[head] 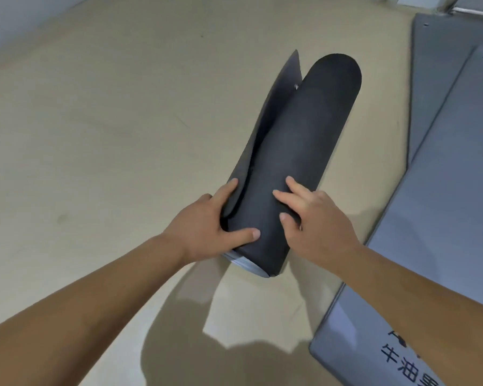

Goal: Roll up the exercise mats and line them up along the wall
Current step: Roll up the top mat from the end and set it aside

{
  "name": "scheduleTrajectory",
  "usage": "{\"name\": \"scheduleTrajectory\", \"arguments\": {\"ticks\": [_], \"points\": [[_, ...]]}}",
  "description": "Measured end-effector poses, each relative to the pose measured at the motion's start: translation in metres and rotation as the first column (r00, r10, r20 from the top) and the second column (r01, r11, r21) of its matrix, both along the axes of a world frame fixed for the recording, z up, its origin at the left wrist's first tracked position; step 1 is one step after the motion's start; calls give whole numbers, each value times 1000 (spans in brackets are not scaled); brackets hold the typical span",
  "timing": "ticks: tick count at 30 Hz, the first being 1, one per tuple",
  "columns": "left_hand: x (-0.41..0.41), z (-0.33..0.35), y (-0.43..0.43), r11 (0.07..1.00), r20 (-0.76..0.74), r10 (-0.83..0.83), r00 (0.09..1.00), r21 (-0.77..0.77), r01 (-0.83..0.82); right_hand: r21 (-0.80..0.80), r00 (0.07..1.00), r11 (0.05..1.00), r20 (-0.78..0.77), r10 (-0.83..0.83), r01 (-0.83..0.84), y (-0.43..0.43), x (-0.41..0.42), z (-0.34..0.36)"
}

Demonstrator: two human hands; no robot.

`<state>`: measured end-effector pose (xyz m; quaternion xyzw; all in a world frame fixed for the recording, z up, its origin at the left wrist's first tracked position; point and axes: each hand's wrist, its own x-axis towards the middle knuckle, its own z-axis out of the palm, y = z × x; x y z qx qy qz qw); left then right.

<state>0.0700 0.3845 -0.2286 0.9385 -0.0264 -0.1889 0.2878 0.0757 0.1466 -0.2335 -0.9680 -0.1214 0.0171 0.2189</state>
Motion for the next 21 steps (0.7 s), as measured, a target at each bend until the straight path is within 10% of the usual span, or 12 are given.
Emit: {"name": "scheduleTrajectory", "arguments": {"ticks": [6, 12, 21], "points": [[-15, 2, 10, 950, 530, -207, 823, 310, 39, -21, 978, 988, 135, 156, -155, 45, 30, -2], [-10, -6, 11, 943, 174, 27, 984, 323, -83, 295, 980, 941, -57, 193, -168, 59, 44, 3], [14, 1, 83, 878, -130, 379, 916, -261, -400, 418, 888, 905, -441, 128, 77, 92, 25, -3]]}}
